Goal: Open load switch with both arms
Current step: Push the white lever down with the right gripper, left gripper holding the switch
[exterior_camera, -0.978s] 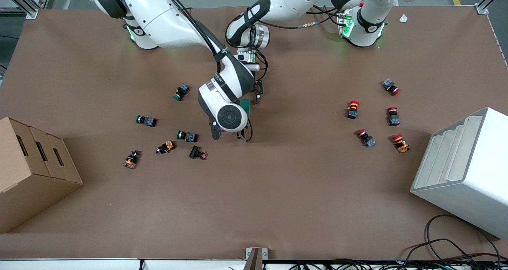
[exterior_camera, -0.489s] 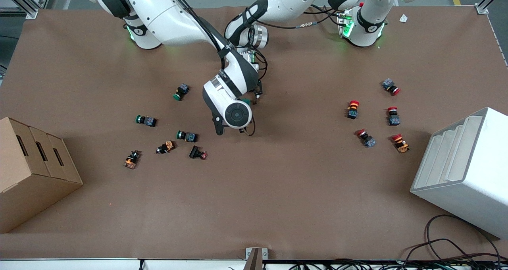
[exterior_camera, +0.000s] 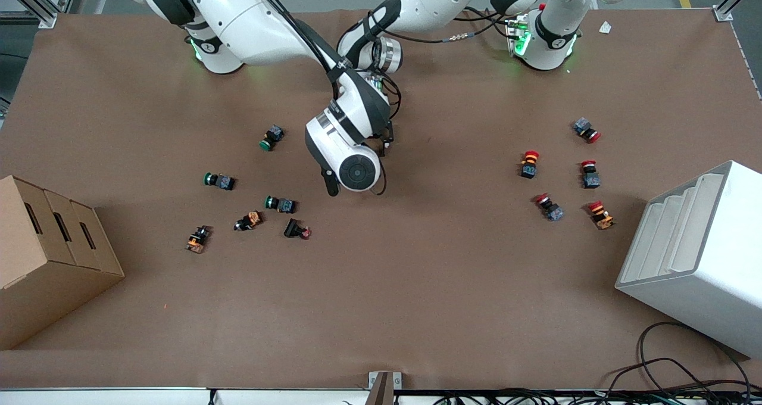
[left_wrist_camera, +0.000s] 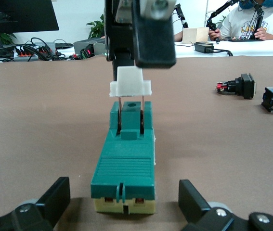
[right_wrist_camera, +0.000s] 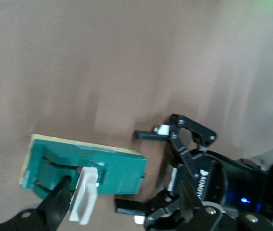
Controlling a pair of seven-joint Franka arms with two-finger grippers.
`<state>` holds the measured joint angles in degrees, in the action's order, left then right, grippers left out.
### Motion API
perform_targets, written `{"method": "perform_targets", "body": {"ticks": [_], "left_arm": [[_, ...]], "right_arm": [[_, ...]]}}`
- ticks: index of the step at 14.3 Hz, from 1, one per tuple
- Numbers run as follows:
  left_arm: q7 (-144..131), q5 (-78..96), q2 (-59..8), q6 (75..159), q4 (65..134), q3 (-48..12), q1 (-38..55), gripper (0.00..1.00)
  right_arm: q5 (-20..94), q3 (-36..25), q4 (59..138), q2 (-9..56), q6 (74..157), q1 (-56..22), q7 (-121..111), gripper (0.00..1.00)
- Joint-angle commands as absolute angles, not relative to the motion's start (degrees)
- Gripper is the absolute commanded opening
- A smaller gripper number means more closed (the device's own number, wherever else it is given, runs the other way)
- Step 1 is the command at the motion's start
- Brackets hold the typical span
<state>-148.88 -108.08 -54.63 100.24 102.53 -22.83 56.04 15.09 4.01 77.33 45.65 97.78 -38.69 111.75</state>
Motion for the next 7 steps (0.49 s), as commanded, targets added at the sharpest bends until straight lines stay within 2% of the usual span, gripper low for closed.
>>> {"method": "perform_targets", "body": {"ticks": [1, 7], "left_arm": [[-149.59, -109.42, -58.01, 101.87, 99.93, -22.15, 56.51, 1.00], [-149.76, -109.16, -57.92, 101.78, 99.93, -22.15, 56.43, 1.00]], "right_arm": [[16.79, 5.36, 77.70, 43.95, 94.32, -38.06, 110.83, 1.00], [16.00, 4.92, 78.31, 44.21, 93.08, -40.08, 110.83, 1.00]]}}
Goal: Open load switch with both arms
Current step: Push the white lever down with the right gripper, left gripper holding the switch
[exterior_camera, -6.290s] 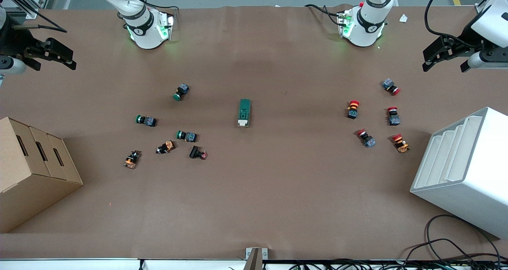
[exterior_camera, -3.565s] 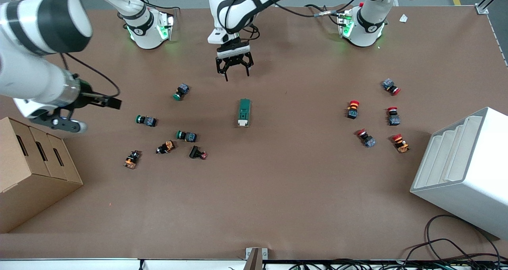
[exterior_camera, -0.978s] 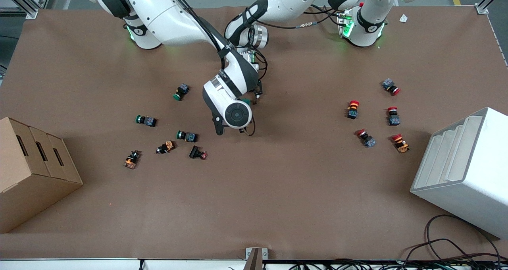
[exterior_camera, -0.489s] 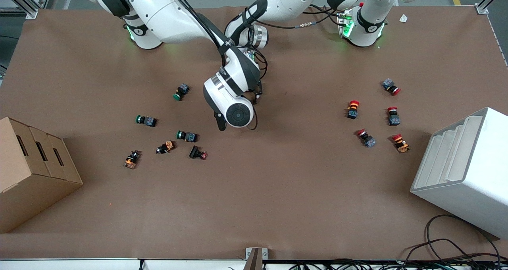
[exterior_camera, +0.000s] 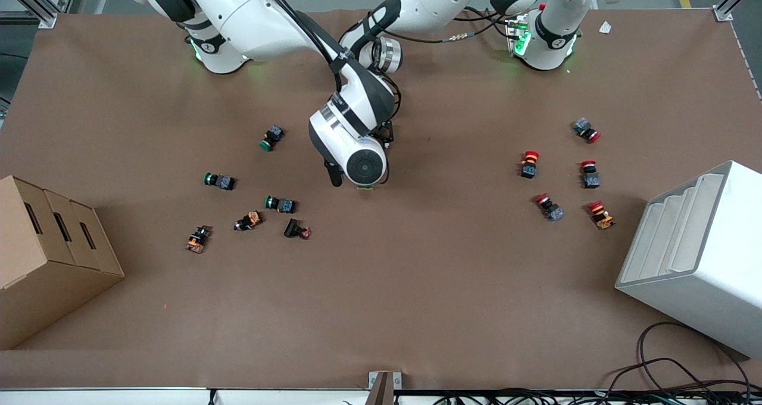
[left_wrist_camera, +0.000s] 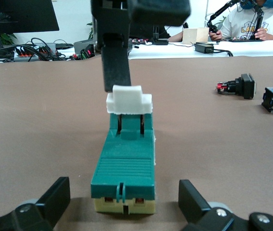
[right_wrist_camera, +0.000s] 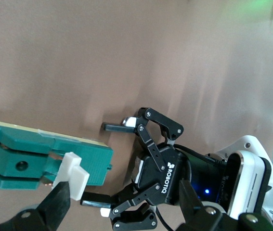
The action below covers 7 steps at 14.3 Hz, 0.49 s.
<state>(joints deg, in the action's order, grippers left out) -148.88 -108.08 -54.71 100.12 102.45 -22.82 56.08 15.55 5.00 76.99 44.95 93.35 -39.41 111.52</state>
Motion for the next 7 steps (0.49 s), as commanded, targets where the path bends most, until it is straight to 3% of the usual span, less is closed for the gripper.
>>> {"method": "perform_targets", "body": {"ticks": [1, 7], "left_arm": [[-149.77, -109.16, -57.92, 101.78, 100.02, -22.15, 56.43, 1.00], [-149.77, -109.25, -57.66, 100.12, 100.63, -22.15, 56.51, 1.00]], "right_arm": [[15.65, 4.92, 78.40, 44.38, 93.42, -40.08, 110.83, 1.00], [13.01, 4.83, 81.03, 45.00, 96.15, -40.17, 110.92, 1.00]]}}
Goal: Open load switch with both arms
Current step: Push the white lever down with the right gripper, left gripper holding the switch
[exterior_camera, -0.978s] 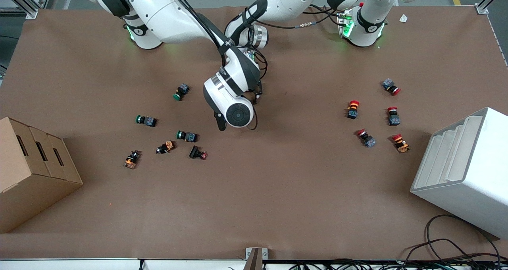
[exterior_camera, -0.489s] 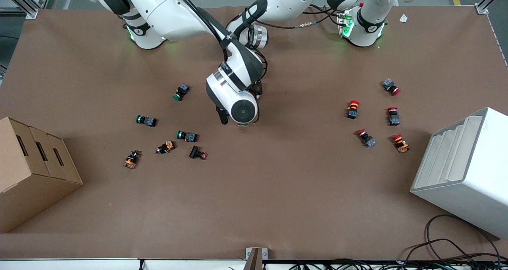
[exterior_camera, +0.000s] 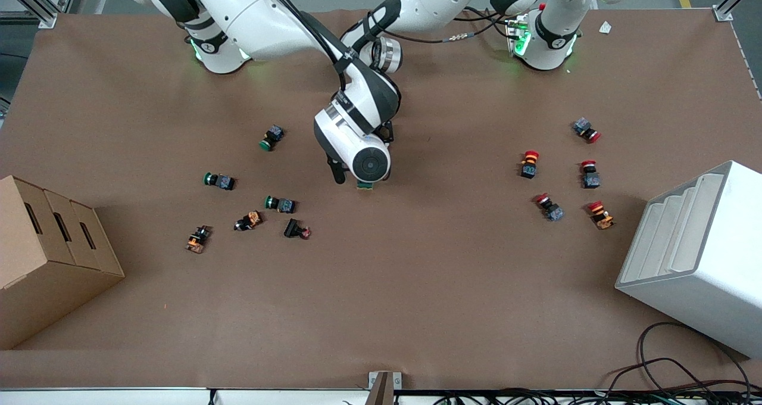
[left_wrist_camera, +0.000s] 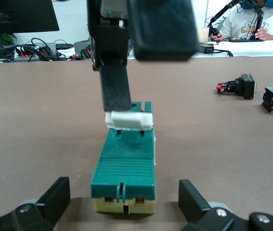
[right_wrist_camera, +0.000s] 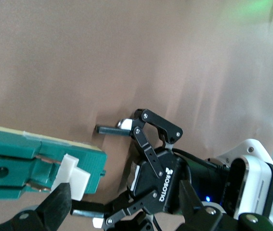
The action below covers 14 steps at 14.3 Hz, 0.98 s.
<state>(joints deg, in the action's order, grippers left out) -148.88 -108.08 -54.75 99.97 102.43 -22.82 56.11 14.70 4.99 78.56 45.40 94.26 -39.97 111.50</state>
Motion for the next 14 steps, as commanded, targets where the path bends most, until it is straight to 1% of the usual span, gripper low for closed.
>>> {"method": "perform_targets", "body": {"ticks": [1, 5, 8, 12, 14], "left_arm": [[-150.20, -109.16, -57.57, 99.41, 100.72, -22.24, 56.60, 1.00], [-150.12, -109.42, -57.48, 99.23, 100.64, -21.89, 57.13, 0.99], [-150.03, -109.42, -57.22, 99.23, 100.72, -21.88, 57.13, 0.99], [-150.03, -109.42, -57.22, 99.23, 100.72, -21.88, 57.13, 0.99], [-150.03, -109.42, -57.30, 99.23, 100.90, -21.88, 57.22, 1.00]], "right_arm": [[12.66, 4.83, 81.56, 45.00, 96.50, -40.34, 110.92, 1.00], [11.52, 4.83, 82.27, 45.18, 97.12, -40.43, 110.92, 1.00], [11.43, 4.49, 81.56, 44.39, 96.59, -38.68, 107.60, 1.00], [11.25, 4.22, 79.63, 41.05, 95.71, -31.22, 98.21, 1.00], [8.55, 4.22, 80.50, 37.81, 95.63, -28.93, 91.97, 1.00]]}}
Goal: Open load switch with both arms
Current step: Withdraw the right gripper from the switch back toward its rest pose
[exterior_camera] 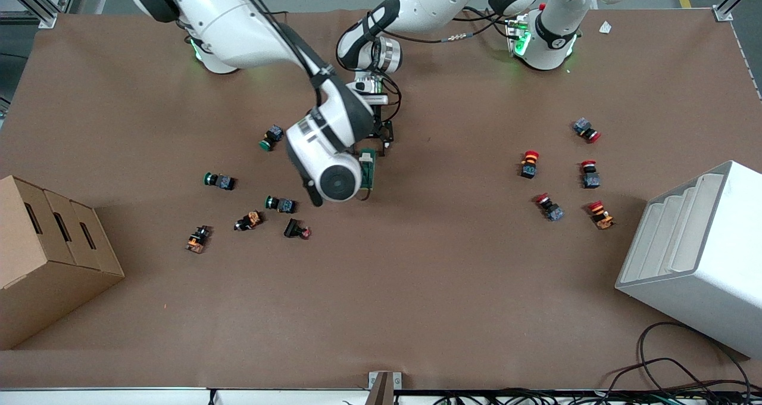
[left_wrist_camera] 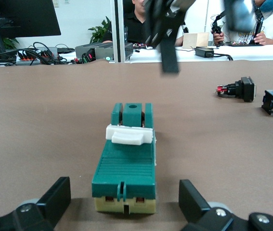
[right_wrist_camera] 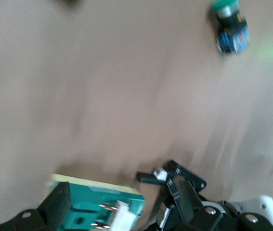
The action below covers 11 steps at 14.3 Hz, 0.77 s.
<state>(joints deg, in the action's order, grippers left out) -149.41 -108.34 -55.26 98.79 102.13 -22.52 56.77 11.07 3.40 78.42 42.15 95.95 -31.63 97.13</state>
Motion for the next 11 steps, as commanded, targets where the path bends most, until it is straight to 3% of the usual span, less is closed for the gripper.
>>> {"method": "perform_targets", "body": {"ticks": [1, 7, 11], "left_arm": [[-150.03, -109.42, -57.39, 99.23, 100.72, -21.88, 57.13, 1.00], [-148.55, -108.73, -56.87, 99.32, 100.46, -22.06, 57.22, 0.99], [-140.73, -101.80, -53.62, 100.19, 100.28, -23.73, 56.43, 0.99]], "right_arm": [[7.13, 4.22, 81.46, 36.05, 95.45, -27.96, 88.98, 1.00], [0.00, 4.22, 93.24, 20.94, 94.92, -23.31, 65.97, 1.00], [0.00, 4.31, 94.22, 16.01, 93.35, -15.23, 44.44, 1.00]]}}
